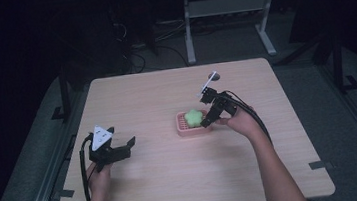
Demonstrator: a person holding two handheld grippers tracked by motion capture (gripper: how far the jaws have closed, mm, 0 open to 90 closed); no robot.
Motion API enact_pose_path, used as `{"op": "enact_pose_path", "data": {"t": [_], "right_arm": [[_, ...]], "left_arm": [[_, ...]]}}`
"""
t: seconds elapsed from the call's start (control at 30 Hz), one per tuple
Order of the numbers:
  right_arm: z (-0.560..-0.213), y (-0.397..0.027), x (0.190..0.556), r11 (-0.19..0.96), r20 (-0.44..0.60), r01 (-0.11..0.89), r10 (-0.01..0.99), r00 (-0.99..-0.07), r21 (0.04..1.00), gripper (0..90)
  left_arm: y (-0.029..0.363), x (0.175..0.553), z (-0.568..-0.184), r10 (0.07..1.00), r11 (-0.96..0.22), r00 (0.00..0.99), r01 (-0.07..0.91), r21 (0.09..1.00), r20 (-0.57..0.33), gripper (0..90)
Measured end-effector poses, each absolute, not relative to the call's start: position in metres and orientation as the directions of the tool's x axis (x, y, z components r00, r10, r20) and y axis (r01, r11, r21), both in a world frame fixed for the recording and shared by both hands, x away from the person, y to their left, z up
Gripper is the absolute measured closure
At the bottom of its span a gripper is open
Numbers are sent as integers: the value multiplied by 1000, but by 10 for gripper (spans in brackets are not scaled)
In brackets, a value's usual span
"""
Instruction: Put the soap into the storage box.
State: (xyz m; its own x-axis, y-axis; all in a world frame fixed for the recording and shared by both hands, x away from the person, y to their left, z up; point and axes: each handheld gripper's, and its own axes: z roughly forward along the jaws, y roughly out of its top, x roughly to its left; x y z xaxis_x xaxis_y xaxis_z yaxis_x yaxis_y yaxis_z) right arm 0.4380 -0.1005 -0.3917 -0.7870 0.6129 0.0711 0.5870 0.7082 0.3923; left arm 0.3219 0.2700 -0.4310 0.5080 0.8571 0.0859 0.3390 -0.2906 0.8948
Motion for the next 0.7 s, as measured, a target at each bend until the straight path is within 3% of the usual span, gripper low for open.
{"op": "enact_pose_path", "data": {"t": [0.7], "right_arm": [[-398, -126, 423, 687, 85, 607, 631, -771, 399, 231]], "left_arm": [[269, 322, -431, 852, -304, 515, 339, 890, 95, 143]]}}
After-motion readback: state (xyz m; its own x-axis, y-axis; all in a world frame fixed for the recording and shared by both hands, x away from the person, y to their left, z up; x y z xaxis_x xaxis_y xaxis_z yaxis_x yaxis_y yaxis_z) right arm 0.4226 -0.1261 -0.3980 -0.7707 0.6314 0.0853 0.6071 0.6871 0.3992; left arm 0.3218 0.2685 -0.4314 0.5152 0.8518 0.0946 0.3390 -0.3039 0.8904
